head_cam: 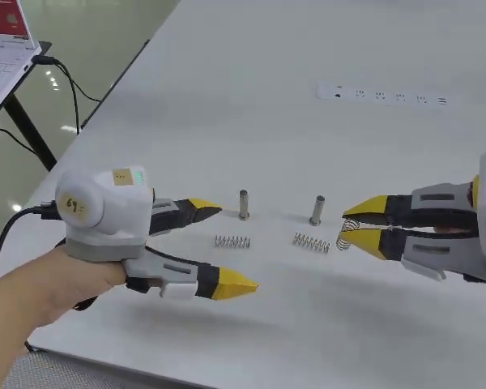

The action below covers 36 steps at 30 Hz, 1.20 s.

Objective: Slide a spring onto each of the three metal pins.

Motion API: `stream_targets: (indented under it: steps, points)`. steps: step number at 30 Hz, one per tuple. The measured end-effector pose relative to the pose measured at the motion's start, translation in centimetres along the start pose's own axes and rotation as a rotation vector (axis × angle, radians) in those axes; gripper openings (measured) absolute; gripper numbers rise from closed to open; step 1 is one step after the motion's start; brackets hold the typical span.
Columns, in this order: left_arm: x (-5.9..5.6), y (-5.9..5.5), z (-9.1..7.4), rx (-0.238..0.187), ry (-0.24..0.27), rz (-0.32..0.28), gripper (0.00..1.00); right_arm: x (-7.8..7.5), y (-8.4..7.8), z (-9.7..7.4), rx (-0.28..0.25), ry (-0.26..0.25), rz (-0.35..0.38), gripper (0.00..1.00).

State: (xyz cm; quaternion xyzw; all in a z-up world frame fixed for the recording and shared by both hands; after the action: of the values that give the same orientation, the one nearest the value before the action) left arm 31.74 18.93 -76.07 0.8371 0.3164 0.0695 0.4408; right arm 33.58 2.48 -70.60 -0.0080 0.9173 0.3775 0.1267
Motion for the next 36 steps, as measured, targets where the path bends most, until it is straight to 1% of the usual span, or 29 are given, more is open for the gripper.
stream_targets:
  steps: [2, 4, 5, 7, 9, 11, 14, 19, 25, 26, 27, 30, 32, 36]
  points:
    - [0.3, -0.1, -0.2, -0.001, 0.025, 0.005, 0.90, -0.1, -0.1, -0.1, 0.001, -0.009, 0.005, 0.07]
    - [0.6, -0.2, -0.5, -0.004, 0.041, 0.001, 0.95, -0.2, -0.3, -0.2, 0.002, -0.018, 0.006, 0.07]
    - [0.8, -0.2, -0.6, -0.014, 0.048, -0.009, 0.98, -0.3, -0.4, -0.2, 0.002, -0.019, 0.008, 0.07]
    - [1.2, -0.2, -1.0, -0.024, 0.055, -0.033, 0.98, -0.4, -0.7, -0.2, 0.008, -0.024, 0.015, 0.07]
    - [1.6, -0.4, -1.4, -0.025, 0.072, -0.040, 0.98, -0.5, -1.1, -0.2, 0.017, -0.027, 0.019, 0.07]
    - [1.8, -0.5, -1.7, -0.032, 0.079, -0.060, 0.98, -0.7, -1.4, -0.2, 0.022, -0.033, 0.025, 0.07]
    - [2.0, -0.6, -2.1, -0.042, 0.084, -0.070, 0.98, -1.1, -1.9, -0.3, 0.031, -0.045, 0.037, 0.07]
    - [1.9, -0.8, -2.3, -0.047, 0.090, -0.076, 0.98, -2.1, -2.8, -0.7, 0.040, -0.071, 0.066, 0.07]
    - [1.8, -1.0, -2.3, -0.047, 0.092, -0.077, 0.98, -4.1, -4.4, -1.6, 0.065, -0.136, 0.113, 0.07]
    - [1.7, -1.0, -2.3, -0.048, 0.090, -0.079, 0.98, -4.8, -4.7, -1.9, 0.070, -0.160, 0.127, 0.07]
    - [1.7, -1.0, -2.3, -0.049, 0.091, -0.079, 0.98, -5.0, -4.9, -2.0, 0.071, -0.164, 0.137, 0.07]
    - [1.7, -1.0, -2.3, -0.049, 0.088, -0.077, 0.98, -6.3, -5.8, -2.6, 0.082, -0.201, 0.166, 0.07]
    - [1.7, -1.0, -2.3, -0.048, 0.090, -0.077, 0.98, -6.8, -6.1, -2.9, 0.079, -0.216, 0.183, 0.07]
    - [1.8, -1.0, -2.3, -0.047, 0.092, -0.082, 0.98, -7.8, -6.7, -3.2, 0.090, -0.254, 0.210, 0.07]
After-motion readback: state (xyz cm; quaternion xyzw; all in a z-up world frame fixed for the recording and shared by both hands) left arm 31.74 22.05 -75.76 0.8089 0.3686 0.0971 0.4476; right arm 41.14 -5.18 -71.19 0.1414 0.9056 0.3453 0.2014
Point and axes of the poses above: the centre of the closed fingertips' face, and the gripper's own axes: z roughly forward along the fingers, x roughly to its left, y roughly out of its top, the point moved 4 cm from there along -z, roughly backward along the fingers, and after that the axes turned 13 degrees about x, right-handed, at the moved point
